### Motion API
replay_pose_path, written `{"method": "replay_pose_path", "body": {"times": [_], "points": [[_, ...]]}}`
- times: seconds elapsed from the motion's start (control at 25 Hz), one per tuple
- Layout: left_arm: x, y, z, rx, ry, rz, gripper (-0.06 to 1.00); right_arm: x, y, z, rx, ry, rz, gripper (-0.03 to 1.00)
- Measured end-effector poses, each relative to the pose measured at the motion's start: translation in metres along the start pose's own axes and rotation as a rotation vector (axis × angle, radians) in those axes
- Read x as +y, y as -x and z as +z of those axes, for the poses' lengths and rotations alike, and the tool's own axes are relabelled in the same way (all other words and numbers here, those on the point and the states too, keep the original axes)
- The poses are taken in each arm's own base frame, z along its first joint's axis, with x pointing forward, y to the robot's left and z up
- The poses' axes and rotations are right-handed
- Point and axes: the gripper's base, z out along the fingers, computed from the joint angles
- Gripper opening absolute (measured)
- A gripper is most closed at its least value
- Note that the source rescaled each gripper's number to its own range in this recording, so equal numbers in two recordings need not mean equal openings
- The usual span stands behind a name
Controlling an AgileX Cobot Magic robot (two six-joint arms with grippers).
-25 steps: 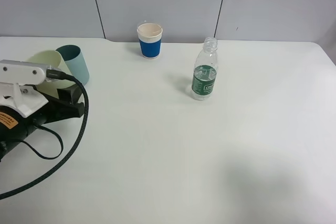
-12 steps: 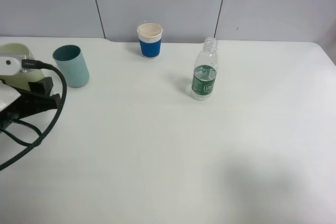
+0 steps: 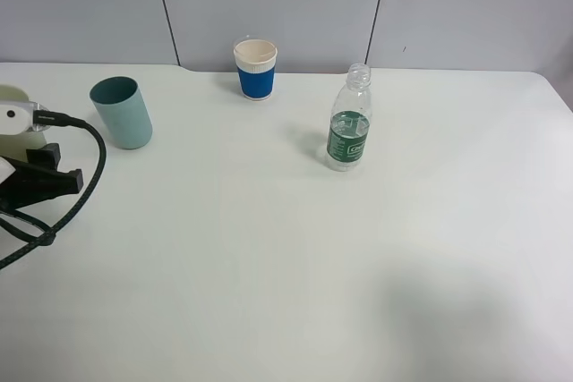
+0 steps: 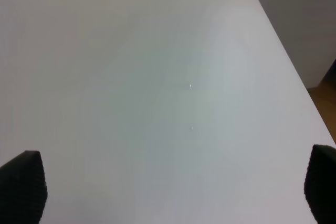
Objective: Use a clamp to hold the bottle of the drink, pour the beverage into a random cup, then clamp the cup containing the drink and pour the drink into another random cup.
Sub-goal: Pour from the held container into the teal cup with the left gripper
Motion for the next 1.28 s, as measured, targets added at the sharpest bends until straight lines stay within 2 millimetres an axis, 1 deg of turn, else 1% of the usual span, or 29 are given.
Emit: {"method": "replay_pose_path", "body": {"times": [0.12,0.28,0.44,0.68,0.8,1.04,1.28], "points": [[0.0,0.009,0.006,-0.003,0.04,0.042,0.03,0.0,0.0,0.0,0.0,0.0,0.0,1.0],[0.003,0.023,0.021,0.028,0.084,0.096,0.03,0.0,0.0,0.0,0.0,0.0,0.0,1.0],[0.01,0.036,0.038,0.061,0.097,0.117,0.03,0.0,0.0,0.0,0.0,0.0,0.0,1.0],[0.023,0.056,0.059,0.071,0.111,0.097,0.03,0.0,0.0,0.0,0.0,0.0,0.0,1.0],[0.027,0.066,0.067,0.064,0.13,0.148,0.03,0.0,0.0,0.0,0.0,0.0,0.0,1.0],[0.021,0.08,0.085,0.078,0.133,0.336,0.03,0.0,0.0,0.0,0.0,0.0,0.0,1.0],[0.011,0.085,0.103,0.101,0.118,0.476,0.03,0.0,0.0,0.0,0.0,0.0,0.0,1.0]]}}
